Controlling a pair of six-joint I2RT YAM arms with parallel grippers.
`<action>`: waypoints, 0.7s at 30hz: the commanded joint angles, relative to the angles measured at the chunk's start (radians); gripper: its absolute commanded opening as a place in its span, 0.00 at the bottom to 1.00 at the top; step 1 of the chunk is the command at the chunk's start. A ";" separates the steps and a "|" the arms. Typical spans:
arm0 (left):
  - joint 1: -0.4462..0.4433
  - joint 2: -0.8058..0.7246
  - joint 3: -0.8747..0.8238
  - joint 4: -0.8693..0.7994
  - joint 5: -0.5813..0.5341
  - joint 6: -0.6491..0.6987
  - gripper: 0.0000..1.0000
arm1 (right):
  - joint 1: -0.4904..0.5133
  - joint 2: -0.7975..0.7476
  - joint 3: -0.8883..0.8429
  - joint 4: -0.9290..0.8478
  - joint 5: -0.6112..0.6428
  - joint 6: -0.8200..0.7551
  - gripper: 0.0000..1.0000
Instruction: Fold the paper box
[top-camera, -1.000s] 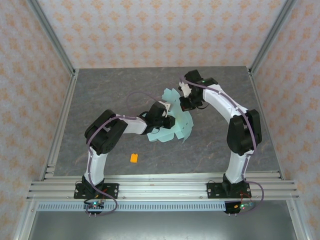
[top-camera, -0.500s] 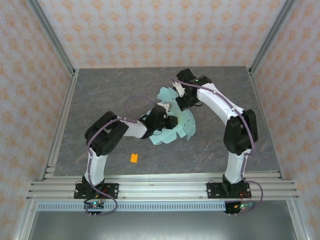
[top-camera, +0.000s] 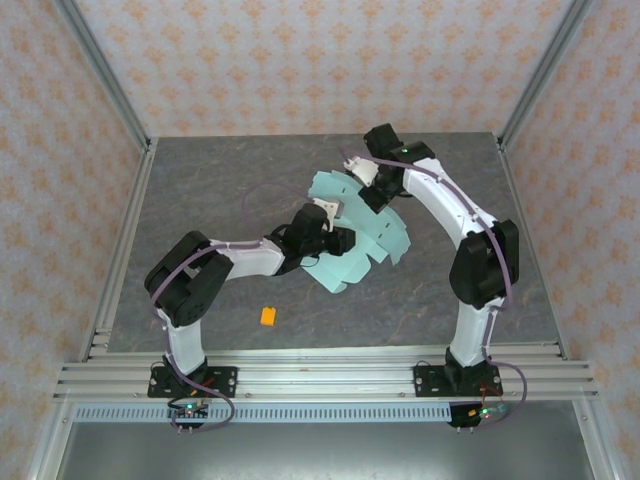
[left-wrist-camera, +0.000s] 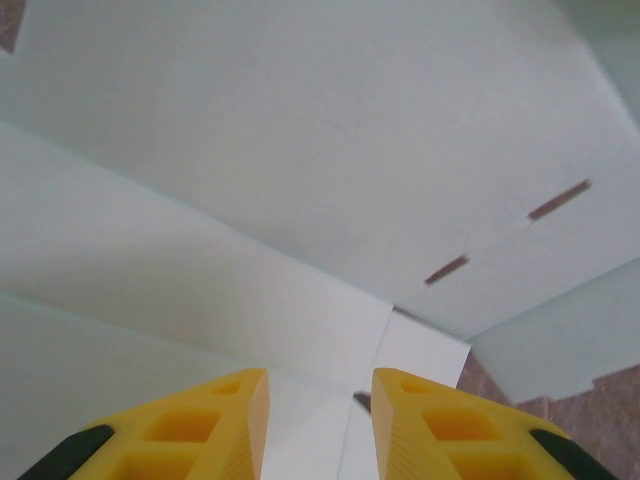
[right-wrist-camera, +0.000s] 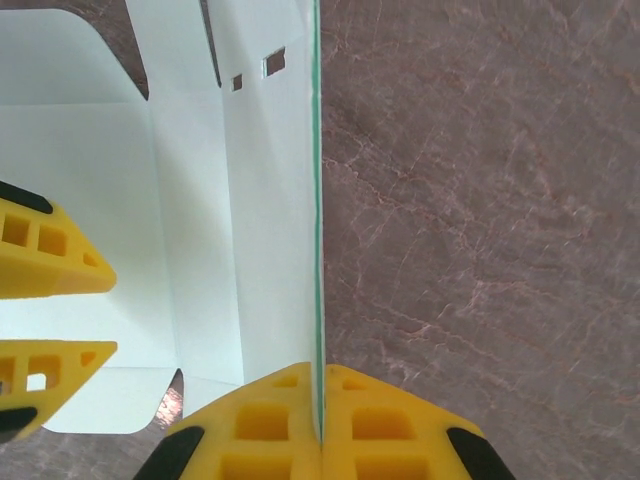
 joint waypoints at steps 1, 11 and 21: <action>0.006 0.009 -0.005 -0.041 -0.005 0.044 0.33 | 0.003 0.028 0.048 -0.035 0.014 -0.082 0.00; 0.001 0.124 -0.043 0.120 -0.028 -0.053 0.27 | 0.055 0.052 0.020 0.043 0.155 -0.079 0.00; -0.011 0.147 -0.164 0.291 -0.122 -0.183 0.23 | 0.156 -0.001 -0.158 0.247 0.361 -0.027 0.00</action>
